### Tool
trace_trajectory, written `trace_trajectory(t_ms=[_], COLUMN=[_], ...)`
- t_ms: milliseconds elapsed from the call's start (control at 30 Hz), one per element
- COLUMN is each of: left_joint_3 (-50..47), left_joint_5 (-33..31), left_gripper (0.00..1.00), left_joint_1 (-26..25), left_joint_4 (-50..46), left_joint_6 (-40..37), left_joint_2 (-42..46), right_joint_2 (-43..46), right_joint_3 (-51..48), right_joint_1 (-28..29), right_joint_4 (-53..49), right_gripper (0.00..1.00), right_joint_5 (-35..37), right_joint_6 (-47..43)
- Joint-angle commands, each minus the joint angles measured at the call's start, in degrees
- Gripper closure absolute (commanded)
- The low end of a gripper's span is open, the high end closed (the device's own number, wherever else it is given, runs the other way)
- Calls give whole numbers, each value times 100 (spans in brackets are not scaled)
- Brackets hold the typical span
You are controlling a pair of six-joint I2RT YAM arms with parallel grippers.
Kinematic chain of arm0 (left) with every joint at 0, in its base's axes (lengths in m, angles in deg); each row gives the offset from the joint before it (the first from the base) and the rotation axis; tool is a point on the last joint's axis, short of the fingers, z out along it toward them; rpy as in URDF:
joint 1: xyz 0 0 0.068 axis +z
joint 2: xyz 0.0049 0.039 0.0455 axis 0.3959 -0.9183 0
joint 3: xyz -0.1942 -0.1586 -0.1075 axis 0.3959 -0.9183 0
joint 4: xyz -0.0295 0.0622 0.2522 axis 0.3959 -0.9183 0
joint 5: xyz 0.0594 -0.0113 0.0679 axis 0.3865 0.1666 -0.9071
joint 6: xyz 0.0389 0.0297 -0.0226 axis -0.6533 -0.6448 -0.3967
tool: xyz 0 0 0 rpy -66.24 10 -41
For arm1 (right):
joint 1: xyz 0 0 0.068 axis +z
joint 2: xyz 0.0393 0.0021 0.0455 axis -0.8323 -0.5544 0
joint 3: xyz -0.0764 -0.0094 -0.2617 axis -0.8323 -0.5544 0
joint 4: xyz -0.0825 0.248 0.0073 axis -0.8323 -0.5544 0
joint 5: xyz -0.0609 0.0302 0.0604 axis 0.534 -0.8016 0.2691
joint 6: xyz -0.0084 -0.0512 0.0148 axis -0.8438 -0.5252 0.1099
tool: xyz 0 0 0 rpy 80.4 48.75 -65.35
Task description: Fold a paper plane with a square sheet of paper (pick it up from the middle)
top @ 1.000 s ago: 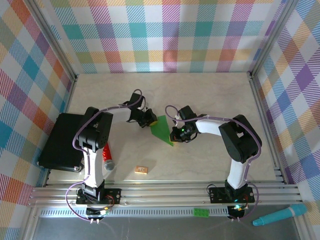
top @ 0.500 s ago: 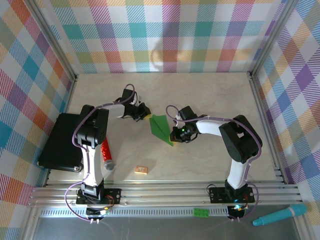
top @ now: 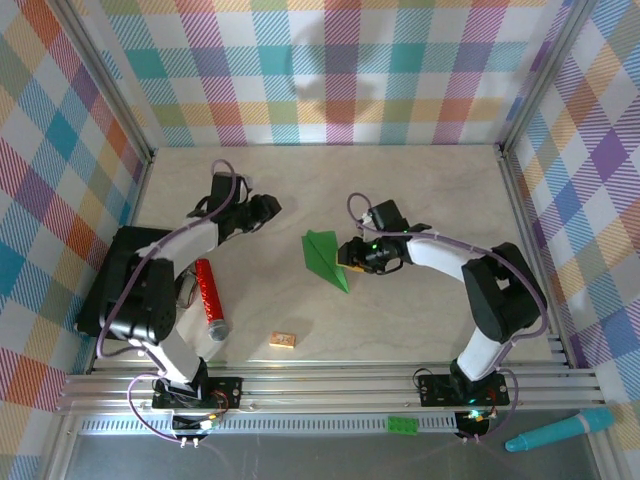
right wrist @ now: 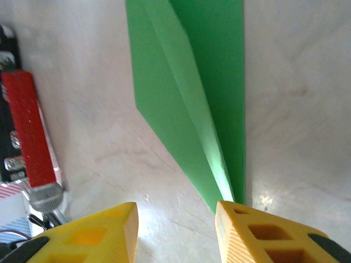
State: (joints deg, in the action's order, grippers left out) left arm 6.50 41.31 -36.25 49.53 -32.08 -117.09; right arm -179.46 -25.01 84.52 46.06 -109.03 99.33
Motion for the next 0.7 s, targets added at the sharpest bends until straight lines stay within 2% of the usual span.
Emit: trace_trajectory(t_ms=[0,200,400,667], left_joint_3=[-755,-1887,-2335,-2256], left_joint_5=[115,430,394,395], left_gripper=[57,41,24,16], left_joint_1=[-125,-421,-637,-753], left_joint_4=[197,1053,1530,1643], left_joint_6=[371,904,1143,1111], left_joint_2=[408,900,982,746], right_joint_2=[-187,-899,-1428,-1866], right_joint_3=[230,892,1353,1588], right_joint_1=[-277,-470,-472,-471], right_joint_4=[38,-257,-362,-295], right_gripper=[57,57,59,65], right_joint_5=[-280,-953,-1174,-1562], right_joint_6=[-221,-972,-1288,-1451])
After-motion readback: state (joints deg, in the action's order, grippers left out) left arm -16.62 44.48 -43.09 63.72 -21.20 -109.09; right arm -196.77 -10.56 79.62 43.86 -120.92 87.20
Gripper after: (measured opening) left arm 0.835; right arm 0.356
